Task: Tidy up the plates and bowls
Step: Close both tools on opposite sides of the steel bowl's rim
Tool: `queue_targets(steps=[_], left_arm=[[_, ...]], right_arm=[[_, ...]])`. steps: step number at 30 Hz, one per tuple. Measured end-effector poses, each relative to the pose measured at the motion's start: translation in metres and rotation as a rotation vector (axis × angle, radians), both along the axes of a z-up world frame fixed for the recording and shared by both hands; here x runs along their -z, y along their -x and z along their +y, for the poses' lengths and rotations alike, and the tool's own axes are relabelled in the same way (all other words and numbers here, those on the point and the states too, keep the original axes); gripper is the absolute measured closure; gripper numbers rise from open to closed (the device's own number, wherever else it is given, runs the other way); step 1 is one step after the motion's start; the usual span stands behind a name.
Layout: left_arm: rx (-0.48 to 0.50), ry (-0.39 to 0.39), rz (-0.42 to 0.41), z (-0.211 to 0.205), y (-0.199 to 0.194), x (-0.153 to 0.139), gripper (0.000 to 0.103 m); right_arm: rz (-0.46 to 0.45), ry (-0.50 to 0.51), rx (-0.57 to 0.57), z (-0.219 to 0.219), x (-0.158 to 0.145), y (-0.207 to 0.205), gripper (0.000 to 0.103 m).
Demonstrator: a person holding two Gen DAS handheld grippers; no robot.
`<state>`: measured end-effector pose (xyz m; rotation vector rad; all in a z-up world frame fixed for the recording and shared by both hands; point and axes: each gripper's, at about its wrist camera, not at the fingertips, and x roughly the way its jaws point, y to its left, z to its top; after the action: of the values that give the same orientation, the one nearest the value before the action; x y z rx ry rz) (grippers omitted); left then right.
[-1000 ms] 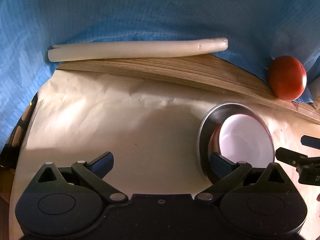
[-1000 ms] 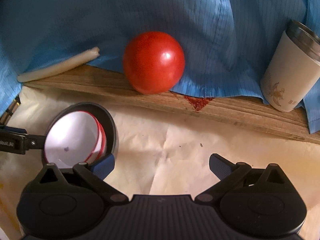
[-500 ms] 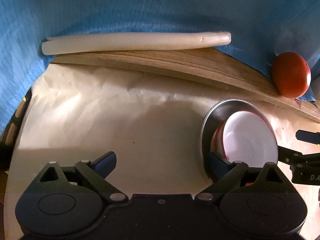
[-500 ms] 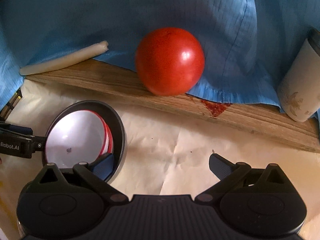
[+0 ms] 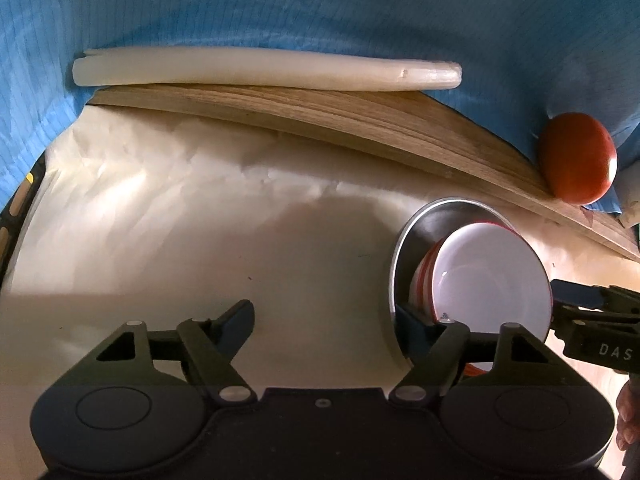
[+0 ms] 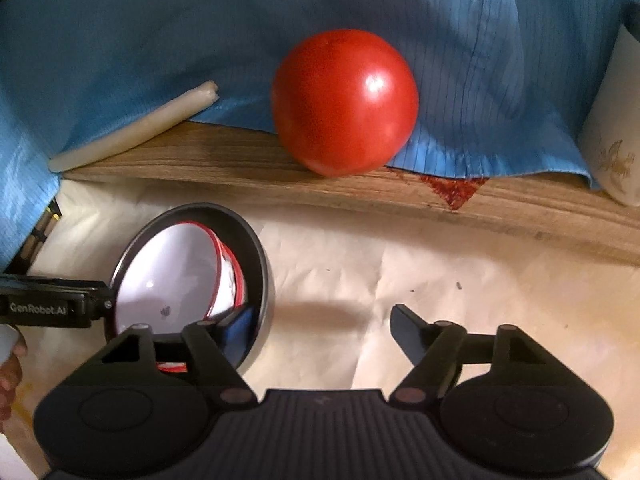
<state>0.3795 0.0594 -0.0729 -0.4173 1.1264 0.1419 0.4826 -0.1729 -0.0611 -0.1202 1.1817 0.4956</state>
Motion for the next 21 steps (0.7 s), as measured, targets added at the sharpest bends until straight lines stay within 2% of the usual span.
queue_targets(steps=[4, 15, 21], left_arm=[[-0.008, 0.008, -0.007, -0.0003, 0.0007, 0.0009, 0.031], [-0.026, 0.062, -0.04, -0.005, 0.0022, 0.0009, 0.056], [-0.026, 0.082, -0.042, -0.0053, 0.0022, 0.0019, 0.064]], right_arm=[[0.025, -0.044, 0.014, -0.0022, 0.0, -0.0003, 0.041], [0.075, -0.143, 0.01, 0.0011, 0.0026, 0.003, 0.082], [0.088, -0.151, 0.024, 0.0023, 0.0023, -0.0001, 0.083]])
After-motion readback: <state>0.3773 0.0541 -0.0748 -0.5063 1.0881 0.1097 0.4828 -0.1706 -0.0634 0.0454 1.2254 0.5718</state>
